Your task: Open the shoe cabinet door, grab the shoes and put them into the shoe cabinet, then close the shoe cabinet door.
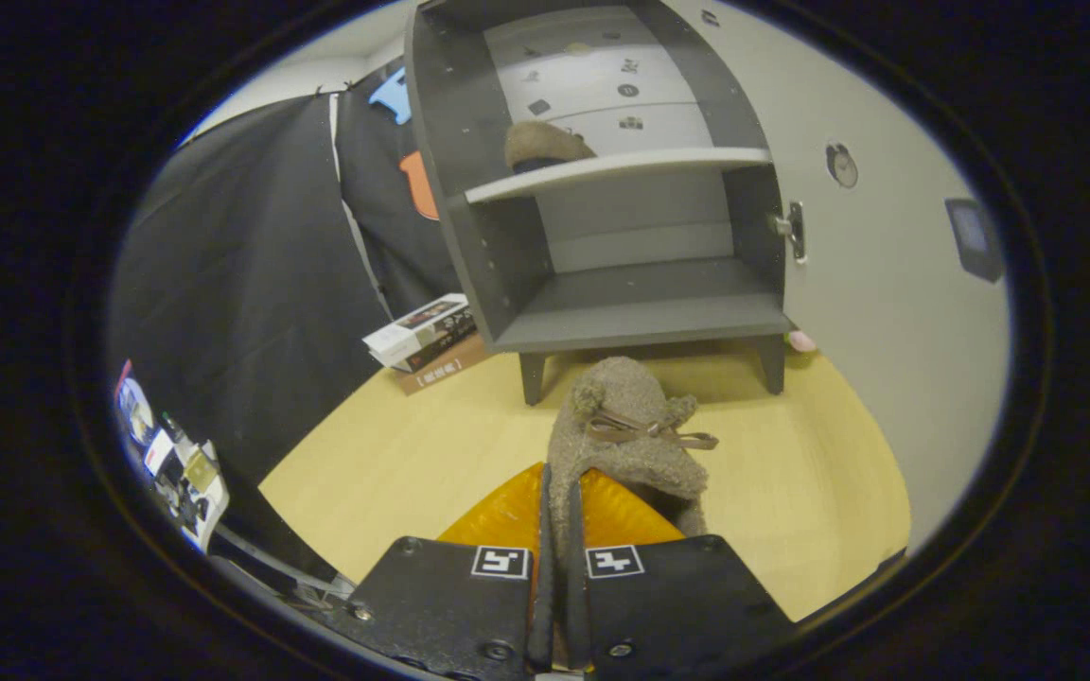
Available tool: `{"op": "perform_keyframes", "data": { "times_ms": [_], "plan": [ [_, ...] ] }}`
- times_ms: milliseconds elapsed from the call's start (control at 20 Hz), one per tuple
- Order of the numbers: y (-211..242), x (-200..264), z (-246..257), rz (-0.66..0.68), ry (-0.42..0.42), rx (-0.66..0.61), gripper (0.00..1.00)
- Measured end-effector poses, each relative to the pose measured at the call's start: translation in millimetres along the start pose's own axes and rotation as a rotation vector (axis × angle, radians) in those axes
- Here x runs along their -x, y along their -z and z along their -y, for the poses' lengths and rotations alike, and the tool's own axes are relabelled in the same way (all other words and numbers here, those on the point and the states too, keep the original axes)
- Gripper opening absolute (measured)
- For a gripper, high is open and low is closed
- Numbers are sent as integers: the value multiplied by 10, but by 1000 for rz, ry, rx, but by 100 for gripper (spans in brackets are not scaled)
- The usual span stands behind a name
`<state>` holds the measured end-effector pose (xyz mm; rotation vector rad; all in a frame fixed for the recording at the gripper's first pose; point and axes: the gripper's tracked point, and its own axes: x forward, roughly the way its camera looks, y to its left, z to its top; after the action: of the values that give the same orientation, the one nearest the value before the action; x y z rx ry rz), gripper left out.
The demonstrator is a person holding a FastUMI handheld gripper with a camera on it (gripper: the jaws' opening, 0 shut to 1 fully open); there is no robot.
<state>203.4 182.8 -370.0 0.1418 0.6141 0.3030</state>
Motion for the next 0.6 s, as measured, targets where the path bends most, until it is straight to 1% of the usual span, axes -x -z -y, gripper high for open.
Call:
{"op": "perform_keyframes", "data": {
  "times_ms": [100, 200, 350, 600],
  "plan": [
    [-245, 234, -123, 47, -37, 26, 9],
    [-558, 446, -197, 115, -52, 54, 9],
    [-957, 738, -279, 189, -48, 97, 9],
    [-1664, 1097, -410, 265, -27, 187, 9]
  ]
}}
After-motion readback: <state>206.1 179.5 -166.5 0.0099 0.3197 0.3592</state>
